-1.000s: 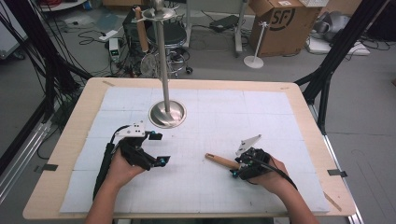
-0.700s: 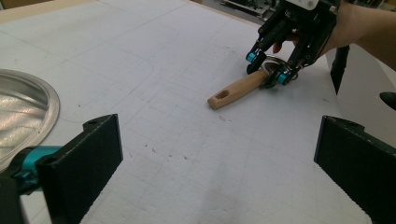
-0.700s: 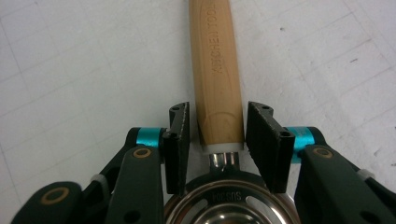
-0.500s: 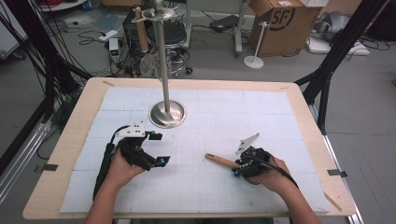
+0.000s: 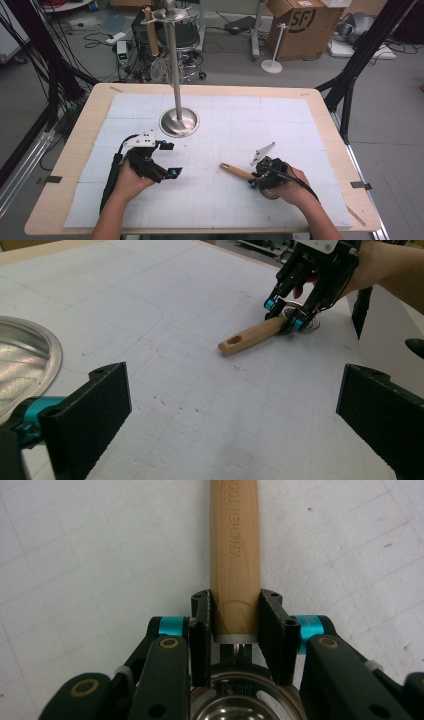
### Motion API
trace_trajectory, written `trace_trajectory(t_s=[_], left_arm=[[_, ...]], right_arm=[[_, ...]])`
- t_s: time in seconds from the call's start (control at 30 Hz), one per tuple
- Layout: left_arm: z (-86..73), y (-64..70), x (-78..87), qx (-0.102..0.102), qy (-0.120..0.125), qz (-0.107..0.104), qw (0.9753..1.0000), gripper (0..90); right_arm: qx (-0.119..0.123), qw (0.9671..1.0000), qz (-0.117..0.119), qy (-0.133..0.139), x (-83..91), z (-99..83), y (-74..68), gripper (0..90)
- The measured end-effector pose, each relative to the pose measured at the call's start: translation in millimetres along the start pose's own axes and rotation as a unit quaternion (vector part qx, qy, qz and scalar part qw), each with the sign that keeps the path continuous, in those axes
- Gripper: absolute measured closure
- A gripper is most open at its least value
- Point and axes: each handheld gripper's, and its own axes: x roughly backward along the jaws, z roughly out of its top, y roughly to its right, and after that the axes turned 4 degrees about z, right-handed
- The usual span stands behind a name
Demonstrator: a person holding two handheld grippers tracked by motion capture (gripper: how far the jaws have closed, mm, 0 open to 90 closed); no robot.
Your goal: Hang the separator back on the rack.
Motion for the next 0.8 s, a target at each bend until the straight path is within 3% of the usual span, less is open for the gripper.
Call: trace_trajectory(t_s=[0.2, 0.4, 0.8], left_arm=[[-0.1, -0.8, 0.3, 0.001, -0.001, 0.001, 1.0000, 1.6], [-0.1, -1.0, 0.7, 0.002, 0.000, 0.002, 1.0000, 1.6], [0.7, -0.5, 2.3, -0.001, 0.003, 0.001, 1.0000, 1.6]], right_arm=[[-0.004, 0.9975, 0.028, 0.065, 3.0, 2.4, 4.6, 68.9], [-0.004, 0.9894, 0.046, 0.137, 11.9, 10.7, 9.0, 68.9], [0.016, 0.9760, 0.059, 0.209, 34.8, 38.3, 13.5, 69.0]])
